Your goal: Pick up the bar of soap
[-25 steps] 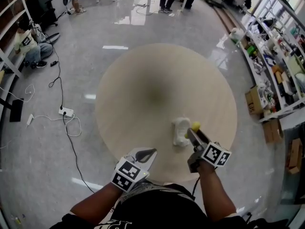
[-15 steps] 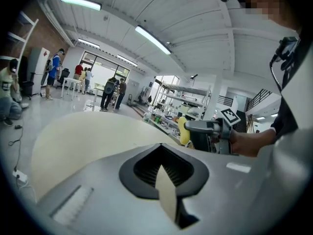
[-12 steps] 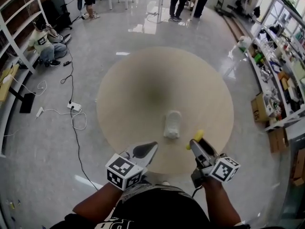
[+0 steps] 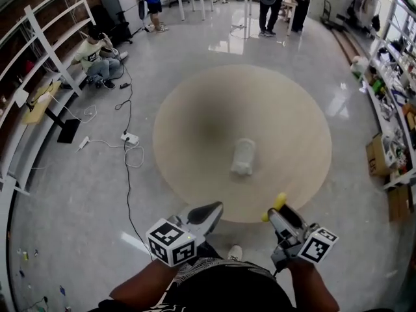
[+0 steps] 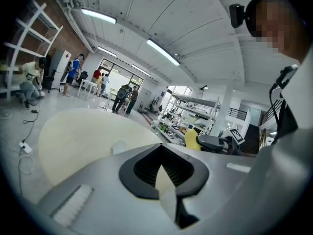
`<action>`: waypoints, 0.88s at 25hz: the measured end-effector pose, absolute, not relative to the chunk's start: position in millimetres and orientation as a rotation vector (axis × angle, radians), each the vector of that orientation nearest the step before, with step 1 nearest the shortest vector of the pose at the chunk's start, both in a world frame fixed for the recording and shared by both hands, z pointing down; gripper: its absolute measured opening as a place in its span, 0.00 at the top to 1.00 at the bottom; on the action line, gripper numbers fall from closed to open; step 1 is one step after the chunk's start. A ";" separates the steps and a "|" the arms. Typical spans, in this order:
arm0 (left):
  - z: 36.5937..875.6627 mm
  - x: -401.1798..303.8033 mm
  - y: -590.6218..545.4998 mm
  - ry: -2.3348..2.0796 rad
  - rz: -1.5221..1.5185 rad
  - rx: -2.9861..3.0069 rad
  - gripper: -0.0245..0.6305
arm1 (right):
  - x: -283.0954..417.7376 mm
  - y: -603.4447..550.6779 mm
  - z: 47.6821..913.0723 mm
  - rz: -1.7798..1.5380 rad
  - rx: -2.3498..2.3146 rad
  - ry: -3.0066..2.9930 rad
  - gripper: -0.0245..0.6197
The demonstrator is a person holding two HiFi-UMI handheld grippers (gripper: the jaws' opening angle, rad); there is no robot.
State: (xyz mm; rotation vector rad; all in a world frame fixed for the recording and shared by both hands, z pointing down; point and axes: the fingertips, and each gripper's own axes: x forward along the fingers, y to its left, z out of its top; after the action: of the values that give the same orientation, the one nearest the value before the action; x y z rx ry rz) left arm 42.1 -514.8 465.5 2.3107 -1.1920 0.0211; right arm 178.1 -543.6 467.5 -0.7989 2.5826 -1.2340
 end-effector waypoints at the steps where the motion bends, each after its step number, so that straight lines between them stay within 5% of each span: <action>1: 466.0 43.0 -506.8 -1.212 0.040 2.310 0.95 | 180.4 -539.6 467.8 -1.239 -0.786 2.581 0.55; 22: 471.2 4.9 -389.2 -1.067 0.166 2.452 0.95 | 152.7 -423.9 445.6 -1.145 -0.940 2.451 0.55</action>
State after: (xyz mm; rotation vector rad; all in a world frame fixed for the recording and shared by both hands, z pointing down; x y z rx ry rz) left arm 4.9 -389.2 471.2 2.4517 -1.0670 0.1663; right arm 152.7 -423.9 445.6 -0.9404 2.4507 -1.1454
